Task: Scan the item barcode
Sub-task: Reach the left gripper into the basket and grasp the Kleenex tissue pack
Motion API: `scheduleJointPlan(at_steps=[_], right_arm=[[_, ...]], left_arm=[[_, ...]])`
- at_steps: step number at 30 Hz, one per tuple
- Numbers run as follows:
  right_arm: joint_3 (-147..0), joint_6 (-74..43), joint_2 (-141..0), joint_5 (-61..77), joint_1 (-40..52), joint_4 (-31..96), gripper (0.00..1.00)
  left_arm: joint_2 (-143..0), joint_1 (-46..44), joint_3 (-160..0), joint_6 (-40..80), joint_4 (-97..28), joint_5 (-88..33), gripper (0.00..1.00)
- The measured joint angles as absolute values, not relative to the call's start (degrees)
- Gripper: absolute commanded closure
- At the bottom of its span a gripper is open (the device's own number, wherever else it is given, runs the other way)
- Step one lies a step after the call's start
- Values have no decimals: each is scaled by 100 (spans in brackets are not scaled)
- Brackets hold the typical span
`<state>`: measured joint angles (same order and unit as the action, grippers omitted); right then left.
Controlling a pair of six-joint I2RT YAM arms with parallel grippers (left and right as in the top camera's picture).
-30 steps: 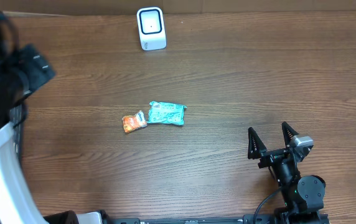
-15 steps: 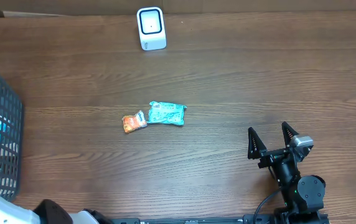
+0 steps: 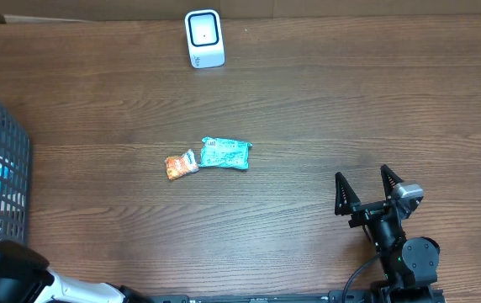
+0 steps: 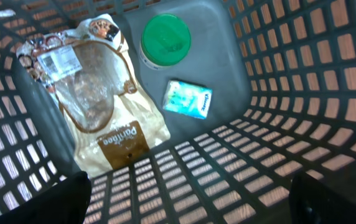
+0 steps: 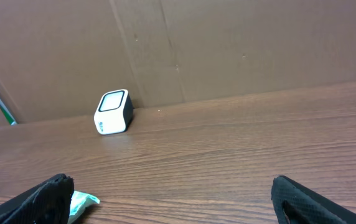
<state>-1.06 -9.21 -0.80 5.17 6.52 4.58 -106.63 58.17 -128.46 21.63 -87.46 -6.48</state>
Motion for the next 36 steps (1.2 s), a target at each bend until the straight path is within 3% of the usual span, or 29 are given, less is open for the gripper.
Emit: scheduleJointPlan(at_steps=[7,17,36], right_arm=[[-106,-919,-80,515,652,456,0],[-106,-921,-80,515,652,458,0],[-106,-919,-80,515,652,456,0]], left_arm=[[-11135,5822,-12849,1728,-8718,-777,17],[-11979,5741,-12846,1288,-8604,-792,29],[-12357,4995,-12794,1352,-8119,145,24]])
